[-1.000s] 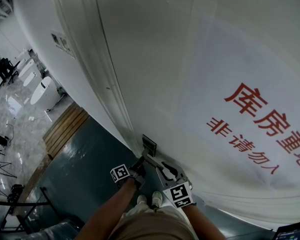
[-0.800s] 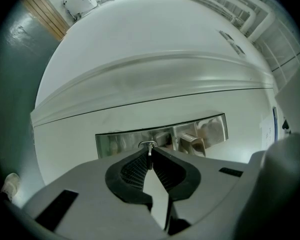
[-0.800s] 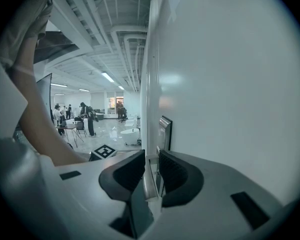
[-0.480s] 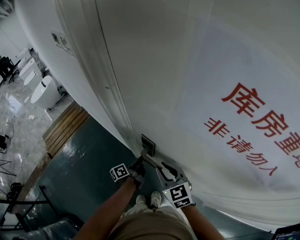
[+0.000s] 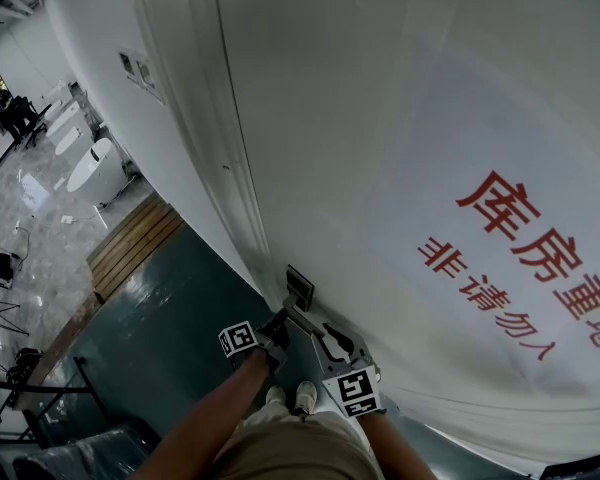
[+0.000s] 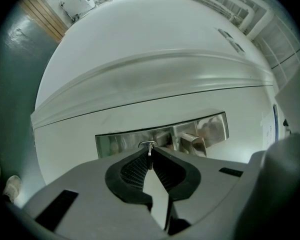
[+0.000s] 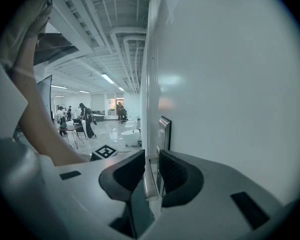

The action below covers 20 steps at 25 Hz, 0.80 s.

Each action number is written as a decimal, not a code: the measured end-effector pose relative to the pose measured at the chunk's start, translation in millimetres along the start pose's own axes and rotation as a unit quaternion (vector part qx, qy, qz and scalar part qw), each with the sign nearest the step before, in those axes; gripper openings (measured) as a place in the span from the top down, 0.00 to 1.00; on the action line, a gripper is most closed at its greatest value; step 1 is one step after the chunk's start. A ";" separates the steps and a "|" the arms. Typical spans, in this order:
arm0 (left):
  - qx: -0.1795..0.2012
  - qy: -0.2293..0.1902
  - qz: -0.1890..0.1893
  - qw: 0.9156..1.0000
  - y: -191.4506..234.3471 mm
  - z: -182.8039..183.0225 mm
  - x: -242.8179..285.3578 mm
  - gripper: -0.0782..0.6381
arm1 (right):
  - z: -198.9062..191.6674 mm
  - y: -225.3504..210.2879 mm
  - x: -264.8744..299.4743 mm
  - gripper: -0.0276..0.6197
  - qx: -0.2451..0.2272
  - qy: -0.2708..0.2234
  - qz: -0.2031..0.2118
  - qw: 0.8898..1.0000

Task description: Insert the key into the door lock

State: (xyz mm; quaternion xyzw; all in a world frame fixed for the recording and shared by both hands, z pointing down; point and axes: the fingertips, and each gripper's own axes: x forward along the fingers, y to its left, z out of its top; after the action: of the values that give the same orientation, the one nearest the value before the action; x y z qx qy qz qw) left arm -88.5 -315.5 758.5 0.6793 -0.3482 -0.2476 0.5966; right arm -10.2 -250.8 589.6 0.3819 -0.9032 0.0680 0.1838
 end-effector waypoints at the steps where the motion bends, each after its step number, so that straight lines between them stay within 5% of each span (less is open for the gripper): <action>1: -0.001 0.000 0.000 1.000 -0.1 0.1 0.3 0.84 | 0.0 -0.9 -0.2 0.82 0.000 0.000 -0.001 1.000; 20: 0.001 -0.001 0.000 1.000 -0.4 -0.1 0.5 0.84 | -0.9 -3.9 -2.6 0.82 0.003 -0.002 -0.003 1.000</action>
State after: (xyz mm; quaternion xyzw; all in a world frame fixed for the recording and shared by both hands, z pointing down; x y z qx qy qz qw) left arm -88.1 -315.8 758.2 0.6793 -0.3490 -0.2478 0.5961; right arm -5.5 -251.6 589.4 0.3854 -0.9020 0.0696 0.1815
